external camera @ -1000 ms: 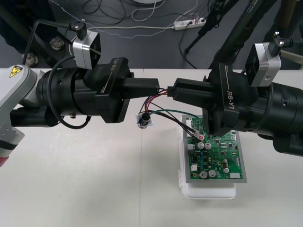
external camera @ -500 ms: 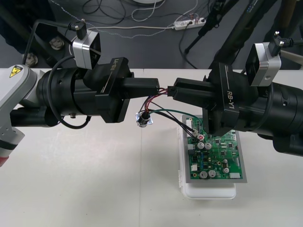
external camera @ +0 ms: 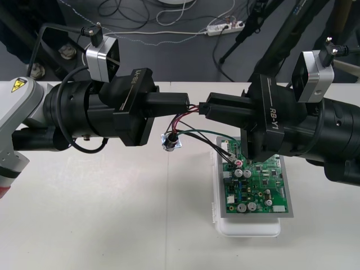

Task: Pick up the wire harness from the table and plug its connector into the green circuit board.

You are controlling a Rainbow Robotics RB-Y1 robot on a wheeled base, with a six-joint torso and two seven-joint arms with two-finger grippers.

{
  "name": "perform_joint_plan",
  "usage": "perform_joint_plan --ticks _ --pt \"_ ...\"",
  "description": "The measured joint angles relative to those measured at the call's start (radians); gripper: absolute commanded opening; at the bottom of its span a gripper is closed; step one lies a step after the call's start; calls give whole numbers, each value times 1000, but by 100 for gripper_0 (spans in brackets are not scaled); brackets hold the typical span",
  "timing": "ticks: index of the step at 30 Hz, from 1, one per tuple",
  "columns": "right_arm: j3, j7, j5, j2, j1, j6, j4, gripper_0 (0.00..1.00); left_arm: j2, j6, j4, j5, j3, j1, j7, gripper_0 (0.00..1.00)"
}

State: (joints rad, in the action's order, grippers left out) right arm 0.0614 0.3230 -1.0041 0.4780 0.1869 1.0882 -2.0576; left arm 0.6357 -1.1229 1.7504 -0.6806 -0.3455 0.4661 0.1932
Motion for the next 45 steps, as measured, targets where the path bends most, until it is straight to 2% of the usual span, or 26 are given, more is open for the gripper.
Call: perform_joint_plan --ticks 12,13,14,45 --pt "0 0 0 0 0 0 0 0 0 0 0 3 0 0 0 0" --pt "0 0 0 0 0 0 0 0 0 0 0 3 0 0 0 34" --pt "0 0 0 0 0 0 0 0 0 0 0 4 0 0 0 100" --pt "0 0 0 0 0 0 0 0 -18 1 0 11 0 0 0 100"
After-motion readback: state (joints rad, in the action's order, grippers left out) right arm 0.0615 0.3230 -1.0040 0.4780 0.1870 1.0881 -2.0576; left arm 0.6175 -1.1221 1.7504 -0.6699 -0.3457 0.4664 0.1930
